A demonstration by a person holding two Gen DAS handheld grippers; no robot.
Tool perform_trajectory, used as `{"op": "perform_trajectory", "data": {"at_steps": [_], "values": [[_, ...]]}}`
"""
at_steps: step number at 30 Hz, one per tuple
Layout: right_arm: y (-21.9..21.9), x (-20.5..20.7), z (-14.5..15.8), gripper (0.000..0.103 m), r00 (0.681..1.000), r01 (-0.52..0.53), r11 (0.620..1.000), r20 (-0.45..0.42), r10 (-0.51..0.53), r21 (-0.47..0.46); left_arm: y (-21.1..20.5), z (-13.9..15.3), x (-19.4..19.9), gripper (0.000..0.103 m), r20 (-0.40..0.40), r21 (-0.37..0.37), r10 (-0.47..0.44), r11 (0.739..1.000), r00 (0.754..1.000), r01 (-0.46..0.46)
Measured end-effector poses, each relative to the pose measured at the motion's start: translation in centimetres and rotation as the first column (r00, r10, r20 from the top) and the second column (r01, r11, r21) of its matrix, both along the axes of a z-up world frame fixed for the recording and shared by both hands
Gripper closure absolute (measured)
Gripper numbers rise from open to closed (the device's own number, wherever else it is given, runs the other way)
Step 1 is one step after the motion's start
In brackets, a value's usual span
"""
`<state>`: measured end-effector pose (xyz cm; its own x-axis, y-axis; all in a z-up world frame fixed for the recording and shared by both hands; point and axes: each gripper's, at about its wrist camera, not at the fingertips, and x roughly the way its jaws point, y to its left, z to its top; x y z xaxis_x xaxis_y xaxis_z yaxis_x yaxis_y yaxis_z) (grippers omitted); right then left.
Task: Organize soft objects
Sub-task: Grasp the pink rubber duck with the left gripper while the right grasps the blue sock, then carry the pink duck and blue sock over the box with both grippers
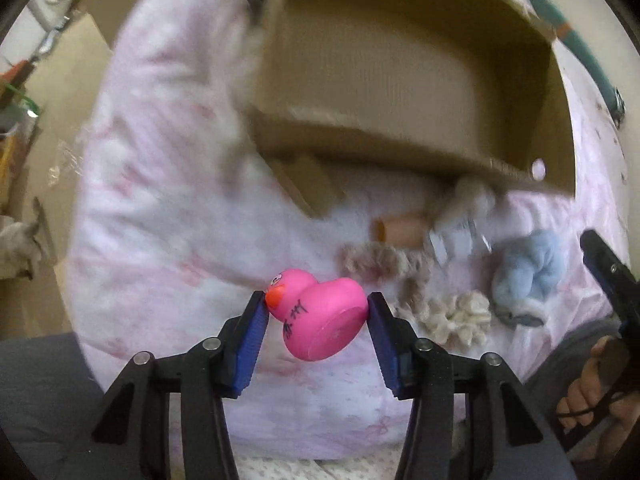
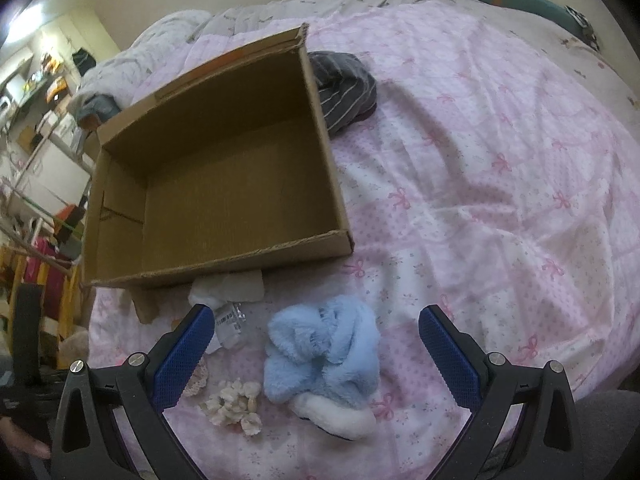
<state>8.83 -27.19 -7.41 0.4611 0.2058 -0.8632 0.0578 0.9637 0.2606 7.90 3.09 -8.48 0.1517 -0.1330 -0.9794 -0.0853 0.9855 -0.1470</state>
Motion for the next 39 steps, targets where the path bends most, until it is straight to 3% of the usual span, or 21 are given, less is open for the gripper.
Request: {"op": "perform_trajectory", "data": {"at_steps": [4, 8, 15, 19, 21, 31, 35, 39], "values": [[-1.6, 0.0, -0.3, 0.0, 0.999, 0.042, 0.998, -0.015, -0.042, 0.036, 1.7, 0.4, -0.4, 0.056, 0.02, 0.023, 0.059, 0.998, 0.998, -0.06], [-1.7, 0.5, -1.9, 0.0, 0.993, 0.048, 0.998, -0.112, -0.043, 0.043, 1.8, -0.2, 0.0, 0.056, 0.03, 0.045, 0.075, 0.996, 0.997, -0.076], [2.6, 0.4, -3.3, 0.0, 0.989, -0.067, 0.99, -0.141, 0.049, -0.123, 0.4, 0.2, -0.1, 0.056, 0.064, 0.089, 0.035, 0.995, 0.997, -0.041], [3.9, -0.4, -4.6, 0.001, 0.983, -0.09, 0.985, -0.172, 0.063, -0.151, 0.3, 0.6, -0.1, 0.056, 0.079, 0.092, 0.022, 0.995, 0.997, -0.029], [4.0, -0.5, -5.4, 0.016, 0.977, -0.087, 0.987, -0.203, 0.058, -0.135, 0.4, 0.5, -0.1, 0.056, 0.077, 0.103, 0.019, 0.994, 0.997, -0.027], [3.9, 0.8, -6.6, 0.024, 0.968, -0.086, 0.99, -0.243, 0.057, -0.11, 0.1, 0.3, -0.4, 0.056, 0.085, 0.132, 0.004, 0.991, 0.996, -0.015], [3.7, 1.1, -7.0, 0.051, 0.972, -0.087, 0.989, -0.23, 0.058, -0.121, 0.2, 0.2, -0.5, 0.056, 0.09, 0.146, 0.006, 0.989, 0.996, -0.019], [3.7, 0.8, -6.6, 0.066, 0.977, -0.091, 0.987, -0.202, 0.063, -0.132, 0.6, 0.3, -0.7, 0.056, 0.102, 0.154, 0.006, 0.988, 0.995, -0.022]]}}
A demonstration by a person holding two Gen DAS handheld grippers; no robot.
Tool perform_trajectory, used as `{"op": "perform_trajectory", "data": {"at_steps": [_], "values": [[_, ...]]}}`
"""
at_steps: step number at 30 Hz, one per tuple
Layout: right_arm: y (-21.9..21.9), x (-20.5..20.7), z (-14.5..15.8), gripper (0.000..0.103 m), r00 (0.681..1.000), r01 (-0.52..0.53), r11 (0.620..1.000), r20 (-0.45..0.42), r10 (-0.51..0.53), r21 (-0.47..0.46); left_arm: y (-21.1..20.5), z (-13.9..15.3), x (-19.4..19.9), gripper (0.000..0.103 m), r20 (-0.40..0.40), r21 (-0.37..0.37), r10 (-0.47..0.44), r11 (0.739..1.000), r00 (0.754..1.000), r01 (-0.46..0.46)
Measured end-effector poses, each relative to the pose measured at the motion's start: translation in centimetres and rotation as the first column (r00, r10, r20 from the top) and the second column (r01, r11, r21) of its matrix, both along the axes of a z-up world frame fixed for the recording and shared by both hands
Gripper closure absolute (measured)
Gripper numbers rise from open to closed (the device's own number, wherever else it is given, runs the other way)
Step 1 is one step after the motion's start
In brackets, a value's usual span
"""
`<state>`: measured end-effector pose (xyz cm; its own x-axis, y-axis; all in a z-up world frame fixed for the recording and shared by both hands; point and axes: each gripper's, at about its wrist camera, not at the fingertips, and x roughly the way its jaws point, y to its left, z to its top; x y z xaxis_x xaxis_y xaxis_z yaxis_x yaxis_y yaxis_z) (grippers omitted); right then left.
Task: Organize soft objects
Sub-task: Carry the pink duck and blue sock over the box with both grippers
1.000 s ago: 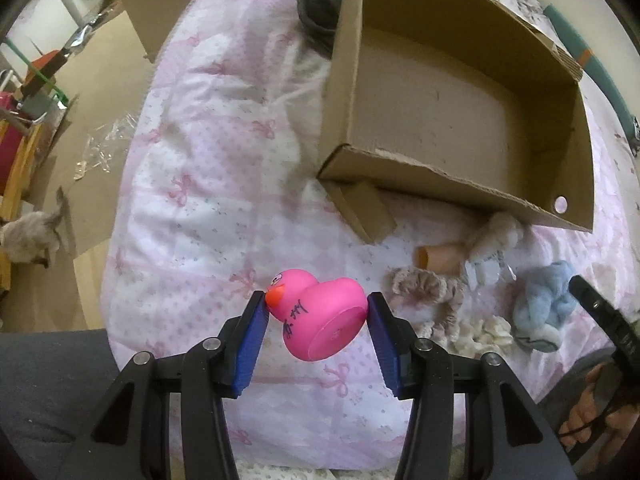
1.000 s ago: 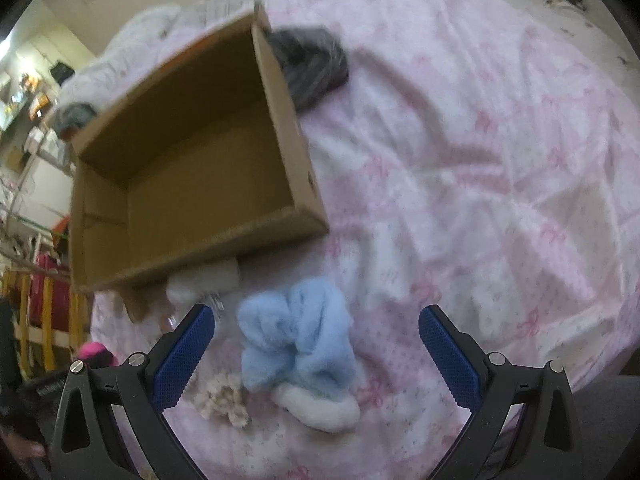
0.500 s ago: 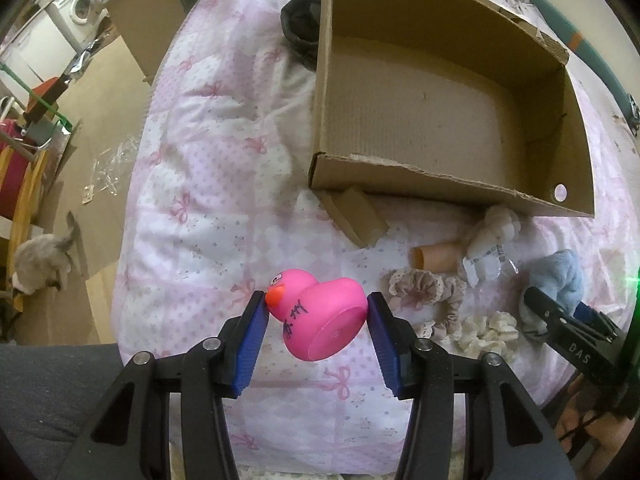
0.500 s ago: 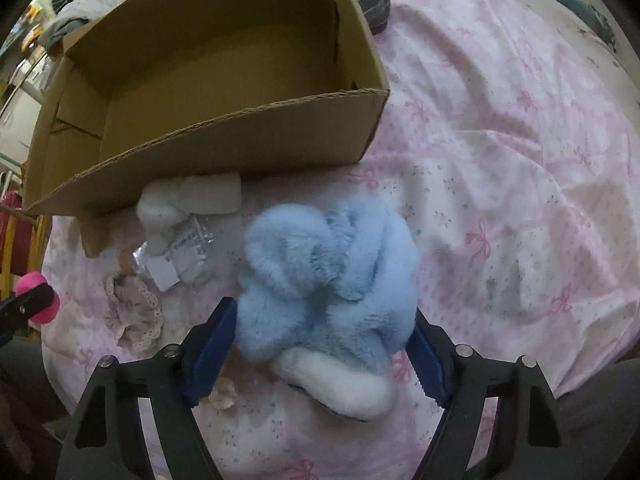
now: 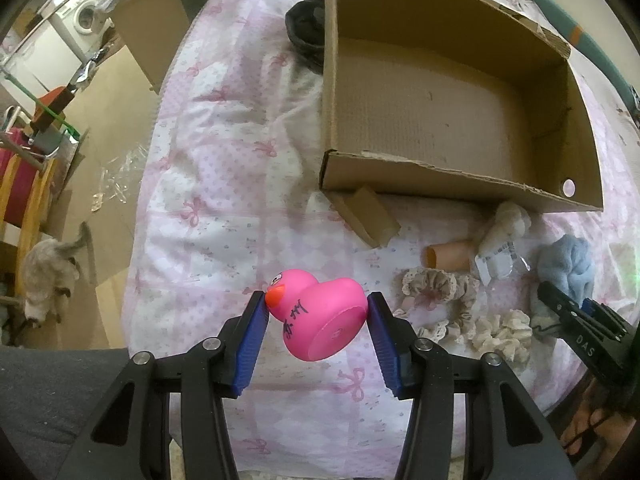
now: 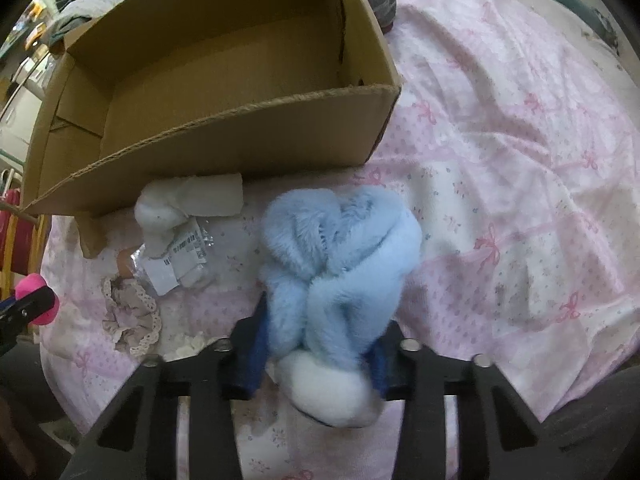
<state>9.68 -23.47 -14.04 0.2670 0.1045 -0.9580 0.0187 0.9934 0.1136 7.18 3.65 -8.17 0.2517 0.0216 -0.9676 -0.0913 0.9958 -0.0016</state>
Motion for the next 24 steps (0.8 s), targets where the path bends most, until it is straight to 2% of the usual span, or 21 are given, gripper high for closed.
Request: {"op": "perform_trajectory", "data": {"at_steps": [5, 7, 13, 19, 24], "values": [[0.7, -0.9, 0.3, 0.076, 0.999, -0.029, 0.999, 0.034, 0.029, -0.018, 0.2, 0.3, -0.6, 0.056, 0.018, 0.013, 0.002, 1.0, 1.0, -0.002], [0.5, -1.1, 0.7, 0.077, 0.998, -0.026, 1.0, 0.053, 0.026, -0.008, 0.5, 0.4, -0.8, 0.056, 0.024, 0.009, 0.01, 1.0, 1.0, -0.01], [-0.1, -2.7, 3.7, 0.077, 0.987, -0.057, 0.995, 0.157, 0.043, 0.086, 0.7, 0.8, -1.2, 0.056, 0.044, 0.007, 0.026, 1.0, 0.999, -0.027], [0.3, -4.0, 6.9, 0.077, 0.957, -0.13, 0.976, 0.279, 0.079, 0.172, 0.6, 2.0, -1.5, 0.056, 0.105, 0.021, 0.037, 0.999, 0.994, -0.039], [0.3, -4.8, 10.2, 0.077, 0.917, -0.186, 0.946, 0.392, 0.071, 0.264, 0.3, 4.6, -1.7, 0.056, 0.192, 0.025, 0.02, 0.999, 0.981, -0.026]]}}
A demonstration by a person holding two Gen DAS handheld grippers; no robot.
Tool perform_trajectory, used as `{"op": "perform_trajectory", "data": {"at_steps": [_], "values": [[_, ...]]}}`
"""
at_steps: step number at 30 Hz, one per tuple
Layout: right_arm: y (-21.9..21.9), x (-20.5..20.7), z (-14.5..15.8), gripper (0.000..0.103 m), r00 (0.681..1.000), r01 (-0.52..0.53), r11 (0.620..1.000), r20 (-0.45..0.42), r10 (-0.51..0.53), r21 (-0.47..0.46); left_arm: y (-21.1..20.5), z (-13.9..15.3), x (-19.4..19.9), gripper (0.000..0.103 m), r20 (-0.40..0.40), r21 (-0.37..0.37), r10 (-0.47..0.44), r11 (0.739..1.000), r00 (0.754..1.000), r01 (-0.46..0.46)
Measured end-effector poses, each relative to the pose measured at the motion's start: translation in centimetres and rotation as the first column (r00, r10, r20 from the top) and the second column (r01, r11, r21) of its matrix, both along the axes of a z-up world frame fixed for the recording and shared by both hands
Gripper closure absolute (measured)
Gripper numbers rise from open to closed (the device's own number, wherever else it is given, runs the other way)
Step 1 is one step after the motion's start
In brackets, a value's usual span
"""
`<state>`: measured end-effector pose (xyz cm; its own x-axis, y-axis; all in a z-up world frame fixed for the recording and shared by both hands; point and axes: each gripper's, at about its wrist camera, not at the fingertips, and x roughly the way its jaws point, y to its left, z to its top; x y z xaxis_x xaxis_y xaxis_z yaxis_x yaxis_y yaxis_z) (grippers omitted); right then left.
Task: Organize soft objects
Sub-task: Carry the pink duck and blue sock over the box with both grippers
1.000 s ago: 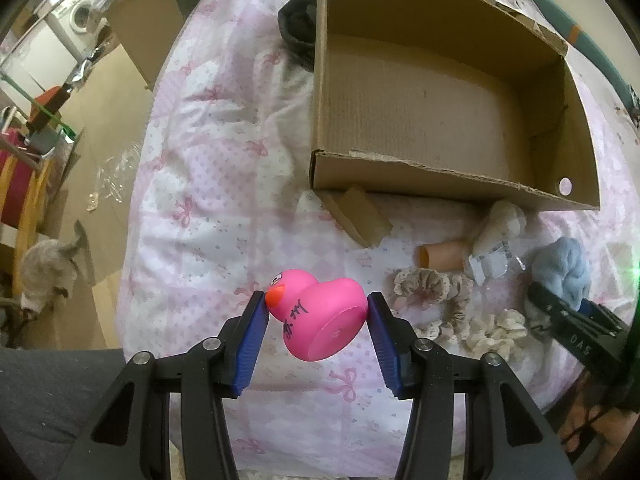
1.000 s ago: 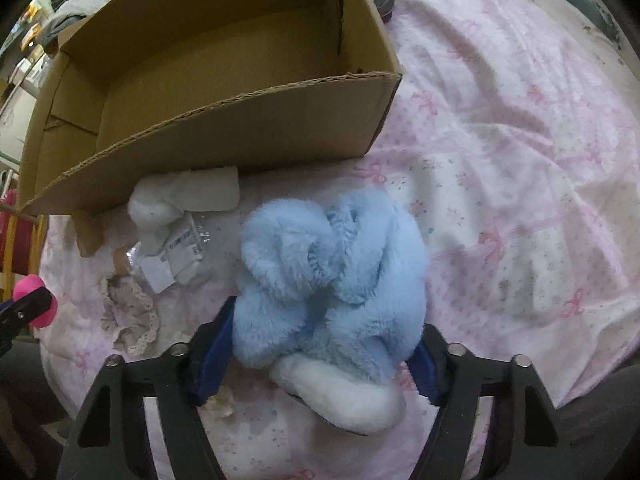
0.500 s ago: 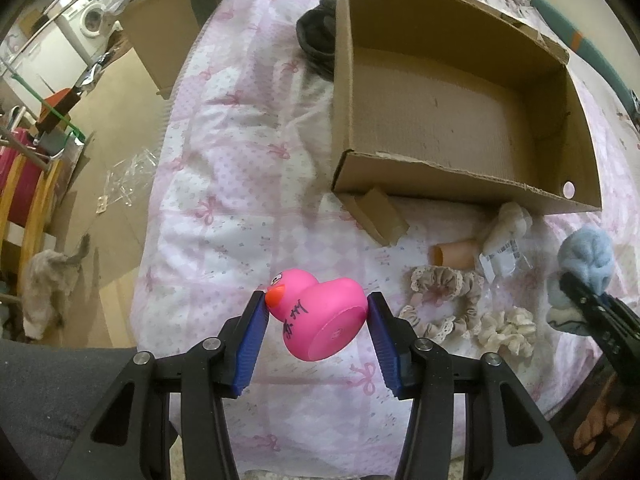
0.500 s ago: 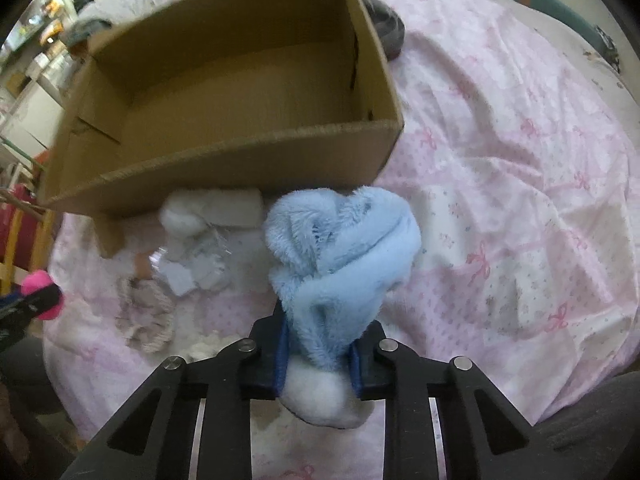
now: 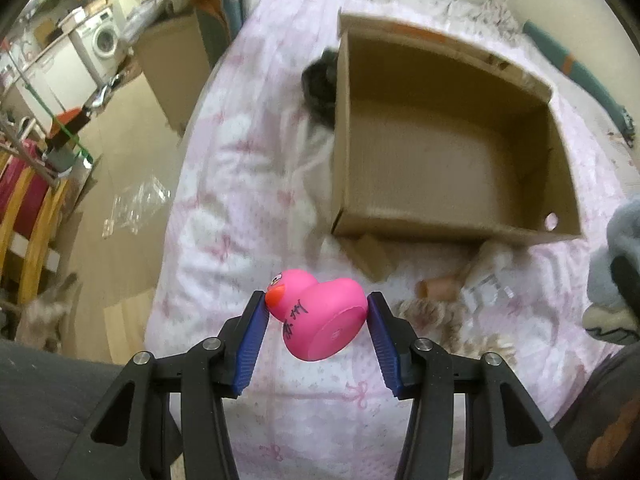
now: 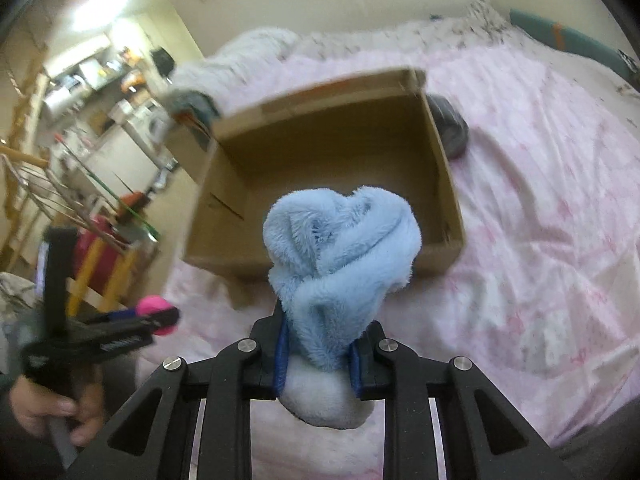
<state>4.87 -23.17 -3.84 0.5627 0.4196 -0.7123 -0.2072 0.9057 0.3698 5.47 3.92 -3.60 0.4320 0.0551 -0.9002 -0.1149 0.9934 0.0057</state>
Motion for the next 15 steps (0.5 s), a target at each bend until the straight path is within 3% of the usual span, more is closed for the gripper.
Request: {"op": "perform_trajectory", "data": {"at_steps": [8, 15], "values": [[-0.3, 0.8, 4.3, 0.077, 0.993, -0.025, 0.995, 0.118, 0.013, 0.099, -0.5, 4.9, 1.3, 0.056, 0.114, -0.034, -0.015, 0.999, 0.993, 0.019], [-1.3, 4.2, 4.9, 0.077, 0.994, -0.012, 0.99, 0.112, -0.004, 0.142, -2.5, 8.3, 5.4, 0.056, 0.172, -0.019, -0.077, 0.997, 0.982, 0.081]]}}
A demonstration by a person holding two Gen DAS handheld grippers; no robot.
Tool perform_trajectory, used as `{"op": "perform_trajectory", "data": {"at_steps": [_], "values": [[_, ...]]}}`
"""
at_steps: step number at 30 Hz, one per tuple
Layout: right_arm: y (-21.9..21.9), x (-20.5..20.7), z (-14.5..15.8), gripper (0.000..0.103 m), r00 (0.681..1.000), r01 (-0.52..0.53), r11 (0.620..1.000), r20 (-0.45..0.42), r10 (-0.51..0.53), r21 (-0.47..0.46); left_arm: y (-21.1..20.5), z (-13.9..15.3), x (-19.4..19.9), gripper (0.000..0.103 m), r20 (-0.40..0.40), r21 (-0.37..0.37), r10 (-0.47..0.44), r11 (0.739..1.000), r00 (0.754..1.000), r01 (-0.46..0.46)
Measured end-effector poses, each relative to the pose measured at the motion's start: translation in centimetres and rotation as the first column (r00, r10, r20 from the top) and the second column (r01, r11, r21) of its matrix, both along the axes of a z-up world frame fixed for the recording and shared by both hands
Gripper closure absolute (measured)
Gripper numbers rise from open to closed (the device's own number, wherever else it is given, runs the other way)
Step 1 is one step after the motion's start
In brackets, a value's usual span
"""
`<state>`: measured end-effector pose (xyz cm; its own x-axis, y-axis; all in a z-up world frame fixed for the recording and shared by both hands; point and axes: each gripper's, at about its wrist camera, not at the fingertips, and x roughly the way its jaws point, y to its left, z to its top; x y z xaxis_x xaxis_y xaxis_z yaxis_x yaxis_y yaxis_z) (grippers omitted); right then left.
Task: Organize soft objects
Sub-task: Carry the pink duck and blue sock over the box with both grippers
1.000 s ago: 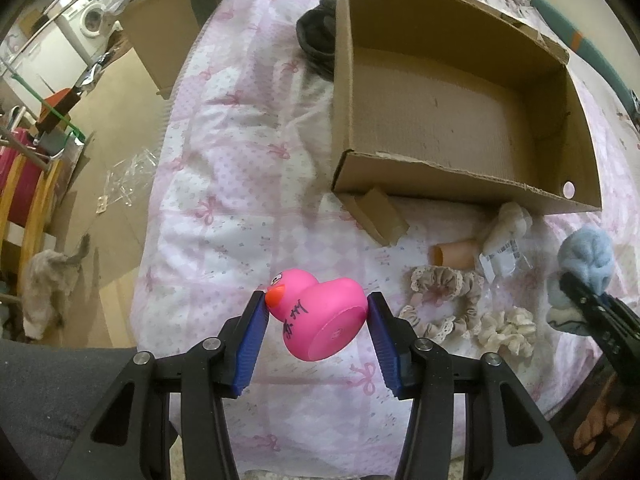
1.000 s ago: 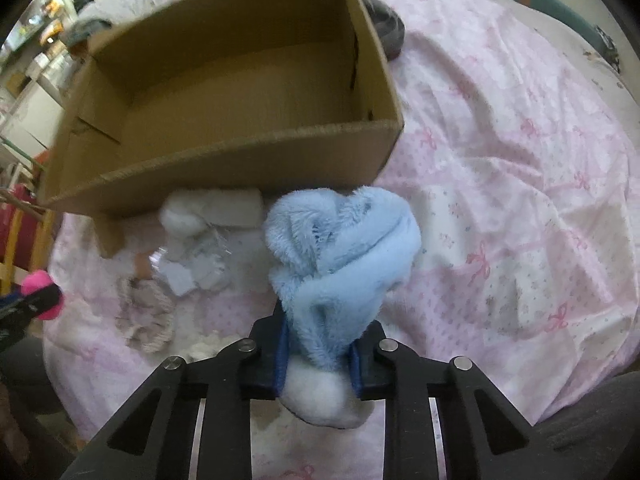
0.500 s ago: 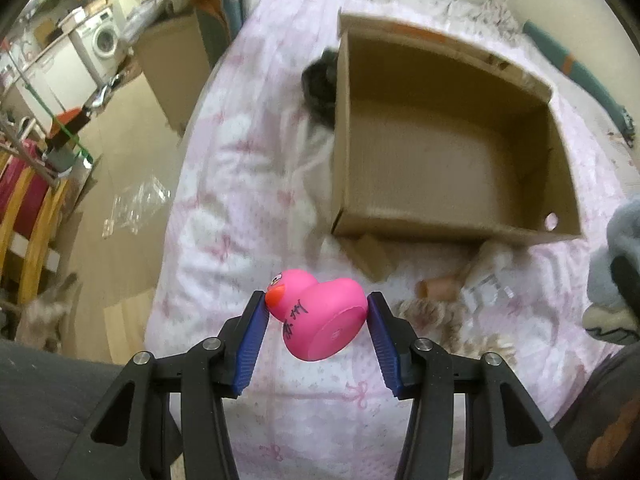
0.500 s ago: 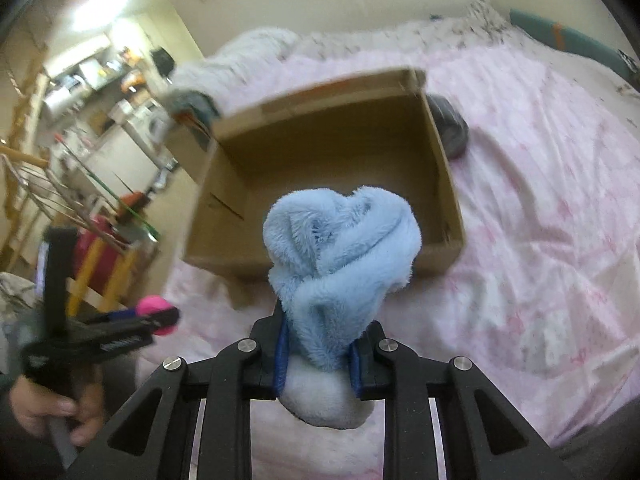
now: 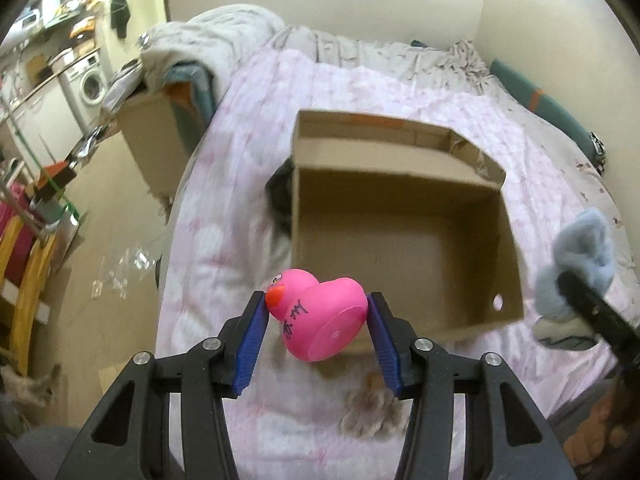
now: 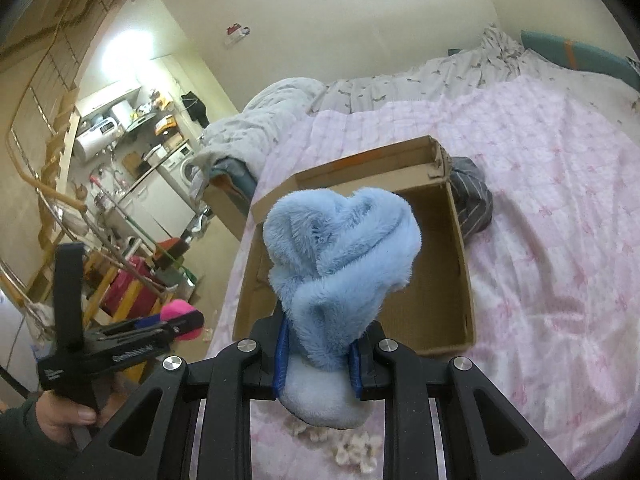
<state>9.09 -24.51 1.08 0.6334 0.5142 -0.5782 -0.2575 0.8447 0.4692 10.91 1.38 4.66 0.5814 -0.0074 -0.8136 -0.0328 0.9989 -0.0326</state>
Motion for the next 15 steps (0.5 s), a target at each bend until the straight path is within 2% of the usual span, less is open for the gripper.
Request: {"op": "perform_trajectory", "data": {"at_steps": [6, 12, 15], "values": [[0.8, 3.5, -0.4, 0.077, 1.0, -0.004, 1.0, -0.007, 0.004, -0.007, -2.1, -0.9, 4.3, 0.056, 0.007, 0.022, -0.04, 0.999, 0.999, 0.039], [1.8, 6.7, -2.8, 0.077, 0.999, 0.004, 0.999, -0.046, -0.005, -0.039, -3.8, -4.4, 6.9, 0.056, -0.006, 0.075, -0.072, 0.995, 0.997, 0.072], [2.0, 7.8, -5.3, 0.077, 0.993, 0.01, 0.998, -0.117, -0.017, -0.056, -4.2, -6.5, 7.0, 0.056, 0.009, 0.122, -0.086, 0.989, 0.996, 0.084]]}}
